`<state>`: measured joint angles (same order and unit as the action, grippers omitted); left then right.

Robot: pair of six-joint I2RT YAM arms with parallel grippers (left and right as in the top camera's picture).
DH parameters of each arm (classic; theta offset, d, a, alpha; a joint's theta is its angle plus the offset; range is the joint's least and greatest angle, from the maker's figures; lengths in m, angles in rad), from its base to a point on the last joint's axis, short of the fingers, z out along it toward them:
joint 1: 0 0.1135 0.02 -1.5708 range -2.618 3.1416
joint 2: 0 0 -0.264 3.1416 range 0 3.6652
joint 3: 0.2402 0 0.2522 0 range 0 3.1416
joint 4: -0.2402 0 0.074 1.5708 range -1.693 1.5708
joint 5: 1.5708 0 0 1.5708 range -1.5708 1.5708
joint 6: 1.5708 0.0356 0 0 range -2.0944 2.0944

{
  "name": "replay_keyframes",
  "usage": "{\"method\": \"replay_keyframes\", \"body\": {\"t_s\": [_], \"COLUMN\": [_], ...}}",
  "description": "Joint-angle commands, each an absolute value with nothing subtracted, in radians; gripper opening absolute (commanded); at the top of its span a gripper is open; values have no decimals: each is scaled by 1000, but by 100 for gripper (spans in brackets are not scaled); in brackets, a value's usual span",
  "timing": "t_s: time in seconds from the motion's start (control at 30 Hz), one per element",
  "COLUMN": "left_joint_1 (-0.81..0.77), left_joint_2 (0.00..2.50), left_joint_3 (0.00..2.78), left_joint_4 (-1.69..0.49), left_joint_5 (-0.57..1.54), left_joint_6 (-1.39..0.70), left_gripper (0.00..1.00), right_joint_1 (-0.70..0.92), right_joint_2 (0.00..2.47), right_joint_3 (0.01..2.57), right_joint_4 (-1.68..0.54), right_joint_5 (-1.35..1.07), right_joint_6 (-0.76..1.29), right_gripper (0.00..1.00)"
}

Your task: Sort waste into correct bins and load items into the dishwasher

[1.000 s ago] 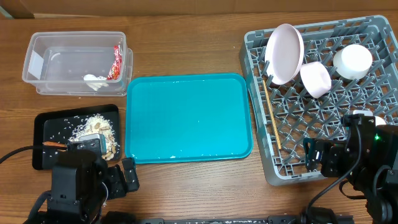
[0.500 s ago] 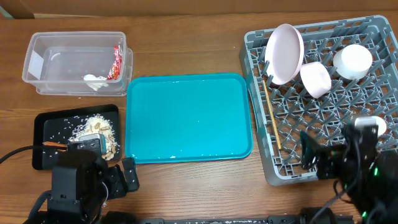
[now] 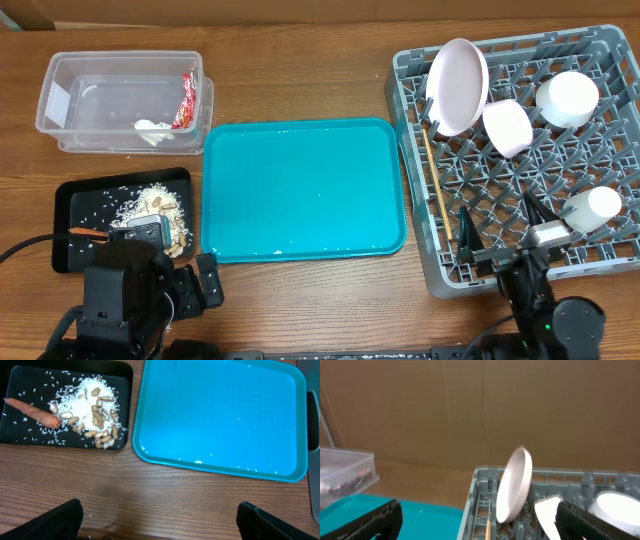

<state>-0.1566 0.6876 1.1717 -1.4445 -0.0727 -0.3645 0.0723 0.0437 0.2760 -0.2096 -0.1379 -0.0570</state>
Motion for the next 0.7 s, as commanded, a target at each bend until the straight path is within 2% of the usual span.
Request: {"method": "replay_keyframes", "body": {"t_s": [0.0, 0.17, 0.37, 0.67], "left_joint_1": [-157, -157, -157, -157], "left_joint_2": [686, 686, 686, 686], "left_joint_3": [1171, 1171, 1171, 1171], "left_joint_4": [-1443, -1443, -1443, -1443], "left_joint_5": [-85, -85, -85, -85], "left_joint_6": [-374, -374, -374, -374], "left_gripper": [100, 100, 100, 100], "right_joint_1": [61, 48, 44, 44], "right_joint_2": [14, 2, 2, 3], "right_joint_3": [151, 7, 8, 8], "right_joint_4": [-57, 146, -81, -70], "right_joint_5": [-128, -132, -136, -134], "right_joint_6": [-61, -168, -200, -160], "right_gripper": [100, 100, 100, 100]}}
